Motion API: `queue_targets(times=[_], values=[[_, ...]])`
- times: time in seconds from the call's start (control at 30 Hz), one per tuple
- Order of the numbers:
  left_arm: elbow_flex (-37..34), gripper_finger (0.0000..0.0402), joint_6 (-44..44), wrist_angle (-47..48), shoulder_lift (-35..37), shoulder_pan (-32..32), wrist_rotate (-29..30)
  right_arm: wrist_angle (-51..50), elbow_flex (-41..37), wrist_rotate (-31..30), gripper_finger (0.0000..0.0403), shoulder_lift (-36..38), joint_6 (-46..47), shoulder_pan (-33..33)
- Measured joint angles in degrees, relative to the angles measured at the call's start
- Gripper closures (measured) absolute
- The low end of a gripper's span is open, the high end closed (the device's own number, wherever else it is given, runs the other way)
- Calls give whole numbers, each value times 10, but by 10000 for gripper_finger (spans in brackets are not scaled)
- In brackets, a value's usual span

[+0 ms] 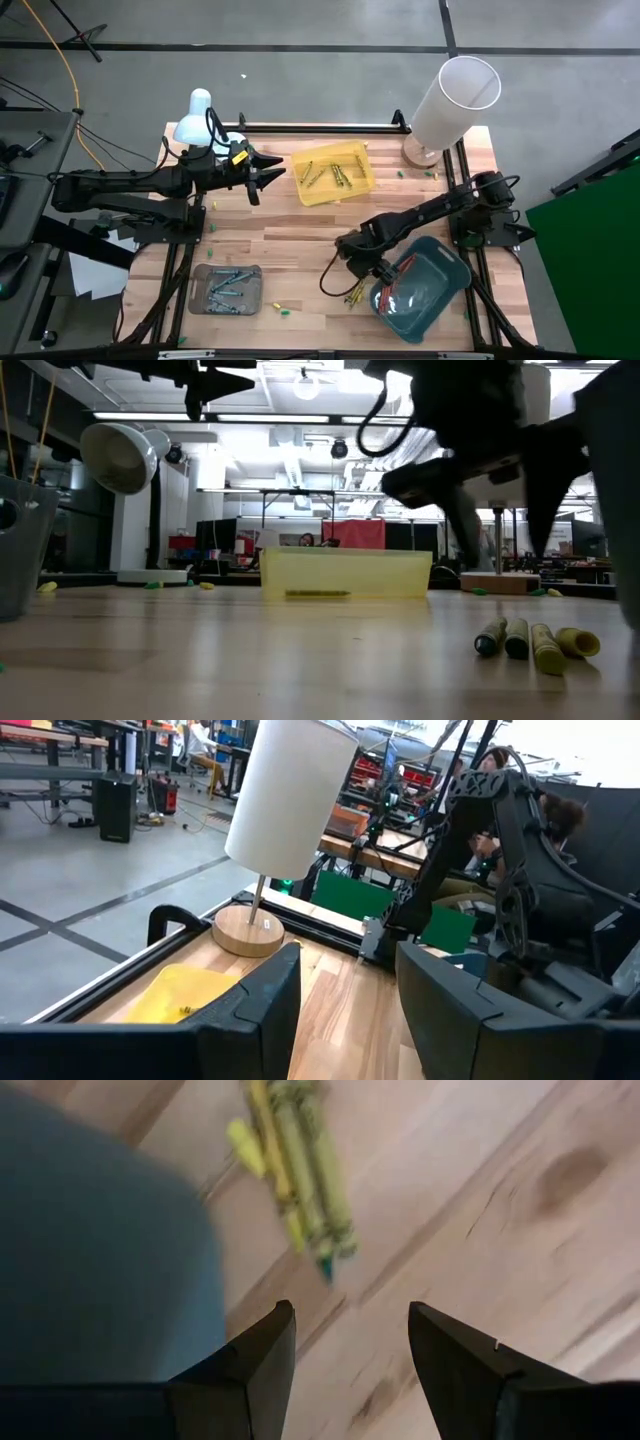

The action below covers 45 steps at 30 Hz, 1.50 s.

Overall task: Sort crayons
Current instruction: Put the green crayon into the yellow bin

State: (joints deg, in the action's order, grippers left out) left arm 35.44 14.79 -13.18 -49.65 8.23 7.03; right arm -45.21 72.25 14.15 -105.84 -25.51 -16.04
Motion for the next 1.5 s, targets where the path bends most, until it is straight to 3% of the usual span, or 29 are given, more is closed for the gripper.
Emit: queue_targets(times=[0.47,0.63,0.9,1.07,1.5], values=[[0,250,0,2,0,0,0,-101,0,49,217,47,-23,-50],[0,250,0,4,0,0,1,-92,0,-42,237,51,-78,-40],[0,249,0,5,0,0,2,24,0,-39,264,51,-95,3],[0,250,0,8,0,1,2,133,1,10,265,34,-80,12],[0,249,0,18,0,1,2,164,0,28,265,-39,-32,8]])
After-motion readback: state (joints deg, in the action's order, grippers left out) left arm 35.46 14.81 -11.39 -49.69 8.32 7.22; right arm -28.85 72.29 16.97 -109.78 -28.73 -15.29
